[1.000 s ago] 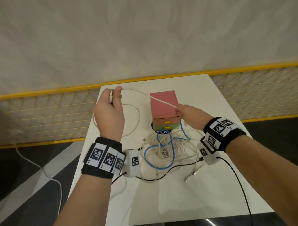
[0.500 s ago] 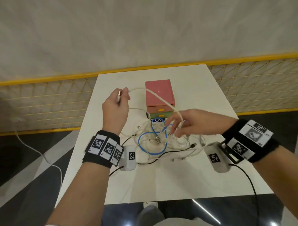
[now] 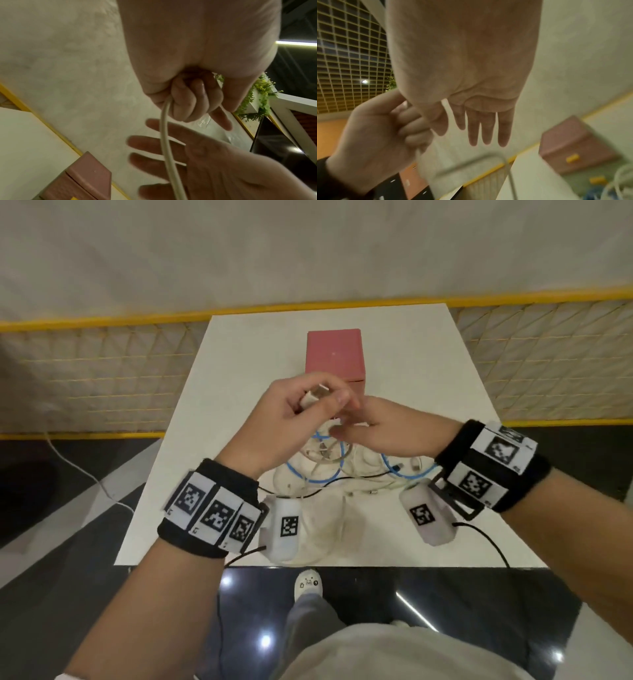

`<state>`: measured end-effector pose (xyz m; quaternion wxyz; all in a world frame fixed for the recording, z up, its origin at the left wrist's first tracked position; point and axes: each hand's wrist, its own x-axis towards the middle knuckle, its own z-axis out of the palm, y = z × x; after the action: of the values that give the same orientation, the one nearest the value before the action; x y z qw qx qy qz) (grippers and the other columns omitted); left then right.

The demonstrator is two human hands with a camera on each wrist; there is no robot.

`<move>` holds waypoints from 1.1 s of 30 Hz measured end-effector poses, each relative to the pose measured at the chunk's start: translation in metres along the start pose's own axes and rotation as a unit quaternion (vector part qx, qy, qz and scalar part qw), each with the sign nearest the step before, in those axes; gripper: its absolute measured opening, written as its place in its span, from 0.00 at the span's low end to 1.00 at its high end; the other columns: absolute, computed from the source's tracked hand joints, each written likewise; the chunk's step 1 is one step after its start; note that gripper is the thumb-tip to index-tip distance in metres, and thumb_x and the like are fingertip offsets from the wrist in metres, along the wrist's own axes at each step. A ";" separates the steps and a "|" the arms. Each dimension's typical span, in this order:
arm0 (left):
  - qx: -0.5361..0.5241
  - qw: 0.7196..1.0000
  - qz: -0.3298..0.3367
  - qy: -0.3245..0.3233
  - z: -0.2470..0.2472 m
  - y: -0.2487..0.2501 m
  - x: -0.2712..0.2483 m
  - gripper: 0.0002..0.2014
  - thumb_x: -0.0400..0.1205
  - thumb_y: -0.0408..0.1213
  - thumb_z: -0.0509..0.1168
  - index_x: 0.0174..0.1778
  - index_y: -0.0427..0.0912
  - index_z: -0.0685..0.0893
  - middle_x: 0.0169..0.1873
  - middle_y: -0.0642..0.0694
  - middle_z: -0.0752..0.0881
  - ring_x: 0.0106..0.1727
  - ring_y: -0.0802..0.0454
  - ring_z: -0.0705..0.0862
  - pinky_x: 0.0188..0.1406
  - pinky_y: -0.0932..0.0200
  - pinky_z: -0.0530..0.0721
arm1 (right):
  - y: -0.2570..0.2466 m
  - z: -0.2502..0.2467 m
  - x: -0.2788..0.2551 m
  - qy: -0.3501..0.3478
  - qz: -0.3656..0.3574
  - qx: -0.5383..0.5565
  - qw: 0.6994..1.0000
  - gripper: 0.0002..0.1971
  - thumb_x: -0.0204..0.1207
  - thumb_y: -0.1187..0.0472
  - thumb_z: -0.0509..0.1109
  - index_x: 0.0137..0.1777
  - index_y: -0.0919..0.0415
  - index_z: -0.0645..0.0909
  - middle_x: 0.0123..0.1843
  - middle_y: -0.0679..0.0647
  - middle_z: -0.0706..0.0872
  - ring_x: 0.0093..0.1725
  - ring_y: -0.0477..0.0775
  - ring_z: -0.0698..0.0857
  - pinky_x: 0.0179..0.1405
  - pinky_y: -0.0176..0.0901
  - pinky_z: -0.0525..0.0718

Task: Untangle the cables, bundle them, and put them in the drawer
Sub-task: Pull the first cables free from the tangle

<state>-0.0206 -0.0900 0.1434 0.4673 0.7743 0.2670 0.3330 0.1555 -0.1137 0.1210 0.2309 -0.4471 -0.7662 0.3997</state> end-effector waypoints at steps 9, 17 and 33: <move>0.006 0.989 -0.017 0.146 -0.012 0.004 0.000 0.06 0.88 0.35 0.57 0.48 0.45 0.79 0.19 0.59 0.70 0.23 0.53 0.61 0.23 0.53 0.58 | 0.035 0.072 -0.009 -0.049 0.017 0.030 0.998 0.08 0.85 0.65 0.56 0.52 0.65 0.76 0.44 0.53 0.84 0.48 0.51 0.82 0.55 0.39 0.78; 0.056 0.976 -0.003 0.209 -0.040 0.009 -0.009 0.07 0.87 0.36 0.58 0.46 0.50 0.79 0.20 0.59 0.71 0.24 0.53 0.59 0.22 0.58 0.56 | 0.063 0.078 -0.044 -0.065 0.115 0.105 0.986 0.12 0.87 0.63 0.49 0.52 0.66 0.74 0.42 0.57 0.84 0.46 0.57 0.87 0.53 0.48 0.86; 0.077 0.989 -0.047 0.118 0.003 -0.005 -0.026 0.07 0.89 0.33 0.58 0.53 0.36 0.80 0.21 0.66 0.77 0.22 0.62 0.65 0.23 0.69 0.63 | 0.080 0.107 -0.048 -0.192 0.158 -0.058 0.967 0.22 0.81 0.69 0.60 0.73 0.54 0.73 0.67 0.51 0.81 0.65 0.49 0.79 0.66 0.39 0.76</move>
<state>-0.0355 -0.1086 0.1312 0.3865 0.7501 0.3810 0.3778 0.1432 -0.1759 -0.0059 -0.0135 -0.4900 -0.7375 0.4645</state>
